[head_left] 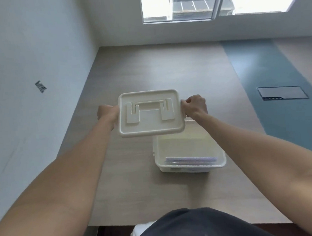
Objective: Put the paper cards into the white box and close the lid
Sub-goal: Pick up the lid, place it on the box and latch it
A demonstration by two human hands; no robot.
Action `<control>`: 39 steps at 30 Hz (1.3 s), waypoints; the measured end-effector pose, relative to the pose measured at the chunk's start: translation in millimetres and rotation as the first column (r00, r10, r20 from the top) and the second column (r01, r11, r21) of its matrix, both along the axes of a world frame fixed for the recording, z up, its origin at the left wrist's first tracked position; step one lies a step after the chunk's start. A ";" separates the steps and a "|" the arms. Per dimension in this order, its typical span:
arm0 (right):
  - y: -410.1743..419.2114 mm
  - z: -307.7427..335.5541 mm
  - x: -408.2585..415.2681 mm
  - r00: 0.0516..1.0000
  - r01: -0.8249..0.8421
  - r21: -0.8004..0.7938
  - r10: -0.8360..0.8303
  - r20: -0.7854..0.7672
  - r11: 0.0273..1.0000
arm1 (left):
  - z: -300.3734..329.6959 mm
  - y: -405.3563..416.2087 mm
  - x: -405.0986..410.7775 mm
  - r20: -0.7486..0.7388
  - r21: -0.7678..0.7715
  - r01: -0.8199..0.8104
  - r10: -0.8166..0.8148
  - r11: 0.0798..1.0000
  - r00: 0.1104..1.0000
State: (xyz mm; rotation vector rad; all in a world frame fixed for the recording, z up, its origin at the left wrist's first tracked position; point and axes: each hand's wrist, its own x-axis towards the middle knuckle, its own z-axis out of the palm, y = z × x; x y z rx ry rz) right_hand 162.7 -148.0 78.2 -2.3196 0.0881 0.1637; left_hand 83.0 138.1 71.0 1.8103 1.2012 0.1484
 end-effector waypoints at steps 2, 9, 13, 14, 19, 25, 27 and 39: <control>-27.9 -0.9 -0.4 1.000 0.027 -0.015 -0.027 -0.010 1.000 | 0.1 -18.0 9.2 0.001 -0.025 0.106 -0.106 0.994 0.994; -98.4 -9.8 -16.8 0.992 0.109 -0.018 -0.110 -0.067 0.994 | -4.5 -73.6 15.1 0.020 -0.105 0.348 -0.347 0.932 0.937; -123.2 -19.7 -30.6 0.986 0.131 -0.046 -0.135 -0.095 0.990 | -16.6 -92.4 3.6 0.014 -0.171 0.397 -0.400 0.902 0.916; -127.5 -23.2 -34.3 0.986 0.126 -0.045 -0.130 -0.105 0.991 | -20.6 -93.5 -0.7 0.006 -0.192 0.407 -0.414 0.893 0.910; -144.5 -39.7 -52.7 0.985 0.123 -0.069 -0.130 -0.112 0.990 | -36.3 -97.5 -19.9 -0.003 -0.285 0.447 -0.467 0.848 0.884; -156.1 -53.9 -66.5 0.989 0.100 -0.034 -0.103 -0.101 0.994 | -40.3 -104.9 -40.6 0.036 -0.284 0.447 -0.457 0.848 0.889; -158.9 -58.0 -69.3 0.991 0.090 -0.003 -0.090 -0.102 0.996 | -40.9 -102.8 -48.0 0.036 -0.307 0.451 -0.463 0.838 0.885; -156.1 -71.1 -76.8 0.935 0.184 0.351 -0.054 -0.350 0.918 | -57.0 -115.4 -65.8 0.035 -0.619 0.288 -0.341 0.731 0.939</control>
